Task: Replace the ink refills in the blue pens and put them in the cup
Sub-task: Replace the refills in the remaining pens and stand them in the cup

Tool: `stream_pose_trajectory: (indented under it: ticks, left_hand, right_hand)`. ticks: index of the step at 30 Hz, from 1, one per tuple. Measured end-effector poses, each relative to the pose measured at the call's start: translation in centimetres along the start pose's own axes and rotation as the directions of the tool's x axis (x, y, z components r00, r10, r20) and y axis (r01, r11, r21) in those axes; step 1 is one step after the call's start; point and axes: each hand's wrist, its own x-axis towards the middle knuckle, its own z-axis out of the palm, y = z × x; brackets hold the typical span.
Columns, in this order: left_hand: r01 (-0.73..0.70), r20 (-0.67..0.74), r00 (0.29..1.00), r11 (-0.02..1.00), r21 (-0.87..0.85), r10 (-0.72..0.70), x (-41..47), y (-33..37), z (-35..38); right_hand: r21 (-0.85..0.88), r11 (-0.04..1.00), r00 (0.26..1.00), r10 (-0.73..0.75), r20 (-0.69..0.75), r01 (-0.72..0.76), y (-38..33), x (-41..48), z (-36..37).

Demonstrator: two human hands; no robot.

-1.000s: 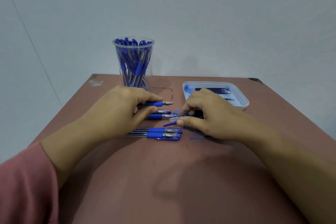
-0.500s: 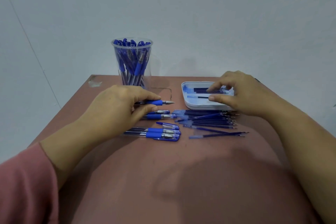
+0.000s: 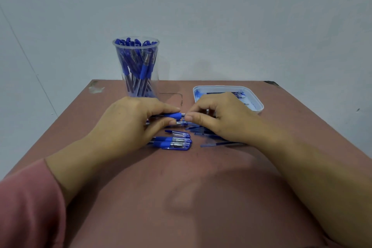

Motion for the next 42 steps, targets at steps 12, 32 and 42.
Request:
stream_pose_trajectory:
  ticks: [12, 32, 42]
  left_hand:
    - [0.018, 0.003, 1.0, 1.0, 0.01, -0.018, -0.07, 0.02, 0.22]
    - [0.037, 0.002, 0.999, 0.999, 0.02, -0.037, -0.15, -0.67, 0.22]
    - [0.029, 0.0, 1.0, 0.999, -0.015, -0.029, -0.14, -0.53, 0.15]
  right_hand:
    - [0.095, 0.994, 0.997, 0.061, -0.044, -0.057, -0.14, -0.25, 0.28]
    - [0.059, 0.992, 0.994, 0.11, 0.013, -0.111, -0.19, -0.11, 0.5]
    - [0.091, 0.991, 0.995, 0.099, -0.013, -0.098, -0.55, -0.12, 0.44]
